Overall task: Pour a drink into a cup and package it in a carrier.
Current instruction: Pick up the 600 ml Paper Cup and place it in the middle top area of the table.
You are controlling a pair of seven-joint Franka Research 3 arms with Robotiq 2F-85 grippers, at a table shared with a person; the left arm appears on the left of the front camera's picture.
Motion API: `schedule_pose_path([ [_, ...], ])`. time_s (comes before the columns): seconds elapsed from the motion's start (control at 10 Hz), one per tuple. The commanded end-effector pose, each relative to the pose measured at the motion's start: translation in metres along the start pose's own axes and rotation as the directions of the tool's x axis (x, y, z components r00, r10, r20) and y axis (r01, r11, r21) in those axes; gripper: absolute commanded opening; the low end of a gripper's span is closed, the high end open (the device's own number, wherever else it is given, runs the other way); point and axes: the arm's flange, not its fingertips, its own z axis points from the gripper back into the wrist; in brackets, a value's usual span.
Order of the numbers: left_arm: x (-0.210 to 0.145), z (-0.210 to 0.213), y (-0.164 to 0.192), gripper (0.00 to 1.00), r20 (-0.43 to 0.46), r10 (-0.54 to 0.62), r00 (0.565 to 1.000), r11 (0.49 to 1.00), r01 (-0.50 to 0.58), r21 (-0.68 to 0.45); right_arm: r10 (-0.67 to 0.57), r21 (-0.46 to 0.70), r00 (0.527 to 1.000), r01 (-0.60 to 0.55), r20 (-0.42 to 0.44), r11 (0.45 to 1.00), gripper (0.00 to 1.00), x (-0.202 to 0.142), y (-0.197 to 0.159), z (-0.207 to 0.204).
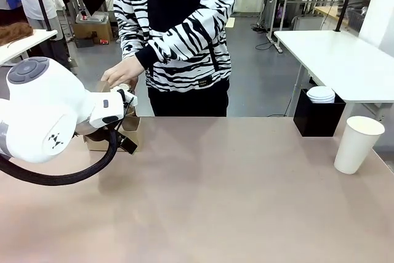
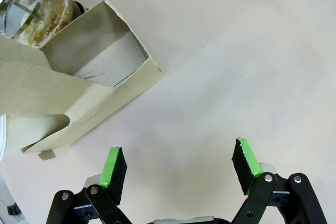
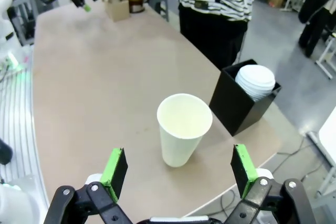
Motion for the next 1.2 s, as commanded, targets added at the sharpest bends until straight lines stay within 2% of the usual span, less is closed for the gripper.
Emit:
schedule_pose_path([
  [0.0, 0.0, 0.0, 0.0, 1.0, 0.001, 0.001, 1.0, 1.0, -0.001, -0.001, 0.0, -0.005, 1.0, 0.0, 0.004, 1.0, 1.0, -0.003, -0.002, -0.001],
  [0.1, 0.0, 0.0, 0.0, 1.0, 0.001, 0.001, 1.0, 1.0, -0.001, -0.001, -0.003, -0.007, 1.0, 0.003, 0.012, 1.0, 1.0, -0.008, -0.004, -0.004],
  [0.3, 0.0, 0.0, 0.0, 1.0, 0.001, 0.001, 1.0, 1.0, -0.001, -0.001, -0.007, -0.003, 0.998, 0.007, 0.062, 1.0, 1.0, -0.044, -0.018, -0.021],
  [0.7, 0.0, 0.0, 0.0, 1.0, 0.001, 0.001, 1.0, 1.0, -0.001, -0.001, -0.016, 0.015, 0.995, 0.015, 0.1, 1.0, 1.0, -0.115, -0.041, -0.054],
  [0.9, 0.0, 0.0, 0.0, 1.0, 0.001, 0.001, 1.0, 1.0, -0.001, -0.001, -0.037, 0.076, 0.99, 0.027, 0.139, 0.997, 1.0, -0.139, -0.046, -0.075],
  [1.1, 0.0, 0.0, 0.0, 1.0, 0.001, 0.001, 1.0, 1.0, -0.001, -0.001, -0.068, 0.127, 0.977, 0.043, 0.203, 0.991, 1.0, -0.148, -0.048, -0.097],
])
